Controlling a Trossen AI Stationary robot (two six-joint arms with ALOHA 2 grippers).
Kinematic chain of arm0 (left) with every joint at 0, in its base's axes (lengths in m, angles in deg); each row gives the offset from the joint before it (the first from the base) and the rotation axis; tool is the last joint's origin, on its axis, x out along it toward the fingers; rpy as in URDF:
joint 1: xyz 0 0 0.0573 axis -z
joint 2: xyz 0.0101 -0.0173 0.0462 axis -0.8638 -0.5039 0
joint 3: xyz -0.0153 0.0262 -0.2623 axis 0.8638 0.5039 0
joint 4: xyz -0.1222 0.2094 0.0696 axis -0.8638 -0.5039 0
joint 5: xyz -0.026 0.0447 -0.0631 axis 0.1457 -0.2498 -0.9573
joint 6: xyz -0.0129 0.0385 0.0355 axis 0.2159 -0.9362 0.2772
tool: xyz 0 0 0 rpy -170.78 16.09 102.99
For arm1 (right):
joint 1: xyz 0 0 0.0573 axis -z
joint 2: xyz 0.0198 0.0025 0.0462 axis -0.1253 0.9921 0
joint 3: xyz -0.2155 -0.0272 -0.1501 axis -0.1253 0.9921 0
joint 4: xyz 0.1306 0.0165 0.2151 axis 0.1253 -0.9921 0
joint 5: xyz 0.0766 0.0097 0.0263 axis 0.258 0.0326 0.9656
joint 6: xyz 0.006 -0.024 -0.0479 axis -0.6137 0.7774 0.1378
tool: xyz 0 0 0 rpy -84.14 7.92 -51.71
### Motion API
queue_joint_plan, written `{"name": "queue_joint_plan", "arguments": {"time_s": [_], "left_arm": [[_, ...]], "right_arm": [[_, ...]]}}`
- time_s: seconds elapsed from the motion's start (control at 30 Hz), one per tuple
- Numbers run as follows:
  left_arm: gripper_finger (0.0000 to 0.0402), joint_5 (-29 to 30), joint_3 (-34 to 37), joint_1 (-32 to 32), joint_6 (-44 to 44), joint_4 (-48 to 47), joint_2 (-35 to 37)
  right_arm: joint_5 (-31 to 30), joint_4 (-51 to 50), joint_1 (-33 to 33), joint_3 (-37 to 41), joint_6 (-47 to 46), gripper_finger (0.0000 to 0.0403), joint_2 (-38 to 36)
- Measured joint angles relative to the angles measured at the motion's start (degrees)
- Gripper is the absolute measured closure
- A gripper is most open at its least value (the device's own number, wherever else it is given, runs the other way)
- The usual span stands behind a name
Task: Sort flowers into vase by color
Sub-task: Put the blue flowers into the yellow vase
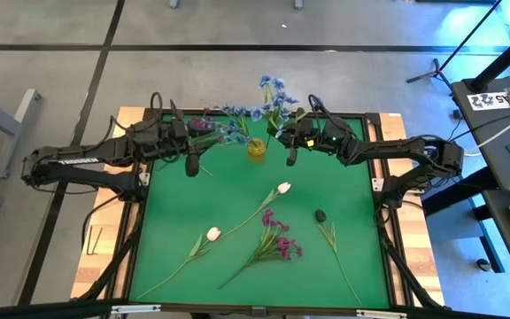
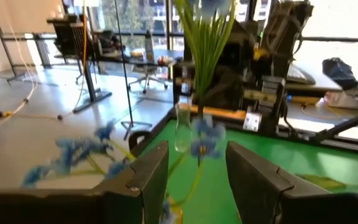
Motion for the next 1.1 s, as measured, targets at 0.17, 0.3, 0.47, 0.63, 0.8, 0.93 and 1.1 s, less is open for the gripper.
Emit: {"name": "queue_joint_plan", "arguments": {"time_s": [0.17,0.3,0.47,0.63,0.8,0.93,1.1], "left_arm": [[0.0246,0.0,1.3,0.0,0.3,0.1,0.0],[0.0246,0.0,2.6,0.0,0.2,1.2,0.0],[0.0246,0.0,5.2,-0.4,0.2,4.2,1.3],[0.0246,0.0,8.8,-0.4,0.3,8.2,2.5],[0.0246,0.0,9.4,-0.4,1.1,9.0,3.1],[0.0246,-0.6,9.4,-0.4,1.3,8.4,3.1],[0.0246,-0.6,9.4,-0.5,-0.2,8.4,3.1]], "right_arm": [[0.0,0.5,0.0,0.9,0.3,0.0385,0.0],[-0.5,1.8,0.0,2.7,1.0,0.0385,0.0],[-0.6,4.7,0.0,4.4,0.7,0.0384,0.0],[-0.6,7.6,0.0,4.7,-0.1,0.0384,2.9],[-0.5,15.3,0.7,4.7,-0.4,0.0384,9.9],[-0.4,21.8,2.7,4.6,-2.3,0.0384,14.1],[1.6,22.9,5.6,2.2,-4.1,0.0384,16.6]]}}
